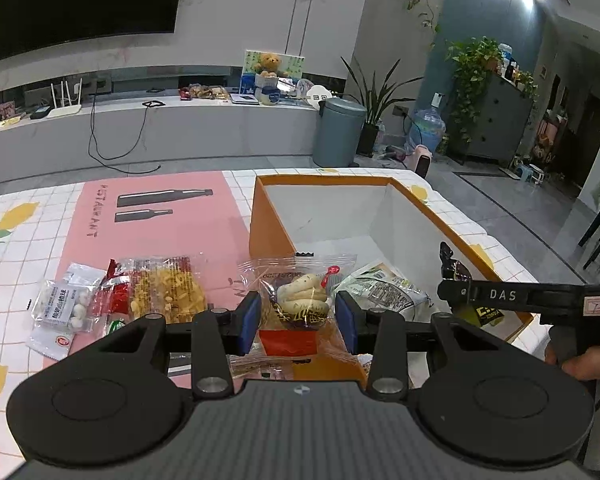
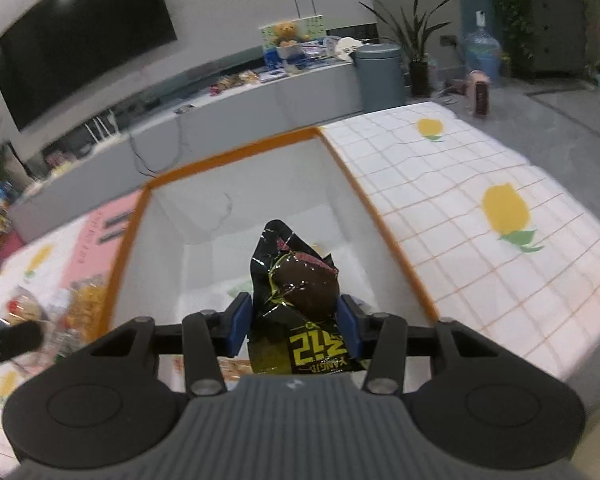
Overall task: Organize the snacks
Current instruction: 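Drop the dark bag into the box with the right gripper while the left carries the peanut pack over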
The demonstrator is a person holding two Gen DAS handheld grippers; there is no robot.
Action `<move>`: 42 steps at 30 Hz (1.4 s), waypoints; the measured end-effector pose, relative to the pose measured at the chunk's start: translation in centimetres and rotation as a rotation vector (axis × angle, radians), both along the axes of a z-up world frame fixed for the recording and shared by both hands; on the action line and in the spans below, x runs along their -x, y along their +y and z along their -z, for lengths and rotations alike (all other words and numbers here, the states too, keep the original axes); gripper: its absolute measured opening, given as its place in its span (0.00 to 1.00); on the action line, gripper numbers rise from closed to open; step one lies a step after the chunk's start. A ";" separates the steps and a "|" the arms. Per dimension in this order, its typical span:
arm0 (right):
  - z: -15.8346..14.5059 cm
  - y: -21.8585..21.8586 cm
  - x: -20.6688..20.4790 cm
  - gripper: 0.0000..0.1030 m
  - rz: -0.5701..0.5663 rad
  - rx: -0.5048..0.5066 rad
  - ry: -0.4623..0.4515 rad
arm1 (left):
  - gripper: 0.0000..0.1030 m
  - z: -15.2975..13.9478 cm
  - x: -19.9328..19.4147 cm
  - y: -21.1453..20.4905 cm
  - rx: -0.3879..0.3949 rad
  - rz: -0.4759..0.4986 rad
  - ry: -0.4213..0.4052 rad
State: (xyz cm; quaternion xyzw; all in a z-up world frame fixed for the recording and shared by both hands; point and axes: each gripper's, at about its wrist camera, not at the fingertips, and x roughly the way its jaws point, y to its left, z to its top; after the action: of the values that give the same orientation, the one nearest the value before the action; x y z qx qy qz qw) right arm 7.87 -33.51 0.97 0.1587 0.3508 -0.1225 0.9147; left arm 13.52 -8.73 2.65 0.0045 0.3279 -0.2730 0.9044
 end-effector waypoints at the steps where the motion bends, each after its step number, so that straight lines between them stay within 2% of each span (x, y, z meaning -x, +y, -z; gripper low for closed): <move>1: 0.2 -0.1 0.0 0.46 0.005 0.007 0.014 | 0.45 0.0 0.0 0.0 -0.001 -0.001 0.001; 5: -0.3 -0.3 0.1 0.51 0.055 0.020 -0.003 | 0.45 -0.1 0.0 -0.2 -0.010 -0.003 -0.005; 6: -0.5 -0.2 0.2 0.59 0.056 0.021 -0.020 | 0.45 -0.1 0.0 -0.2 -0.012 -0.004 -0.007; 8: -1.0 -0.2 0.7 0.69 0.047 0.000 -0.060 | 0.45 -0.1 0.1 -0.2 -0.008 -0.002 -0.008; 12: -1.1 0.0 0.6 0.73 0.031 -0.021 -0.090 | 0.45 -0.1 0.1 -0.1 -0.008 -0.006 -0.007; 16: -1.3 0.1 0.5 0.74 0.036 0.014 -0.092 | 0.45 -0.1 0.3 -0.4 -0.022 0.001 0.000; 23: -1.8 -0.9 1.2 0.78 0.054 -0.022 -0.133 | 0.45 -0.6 1.4 -1.4 -0.010 0.048 0.023; 36: -2.0 -3.1 1.5 0.80 0.096 -0.094 -0.178 | 0.45 -0.3 1.7 -7.5 -0.062 0.095 0.021; 42: -2.6 -2.9 1.8 0.80 0.072 -0.051 -0.208 | 0.45 1.1 1.2 -10.5 -0.071 0.126 0.062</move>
State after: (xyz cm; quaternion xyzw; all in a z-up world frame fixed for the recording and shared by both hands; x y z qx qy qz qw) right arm 6.03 -36.43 3.52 0.2060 0.2512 -0.1290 0.9369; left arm 12.37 -19.21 1.54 0.0485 0.3644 -0.3174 0.8741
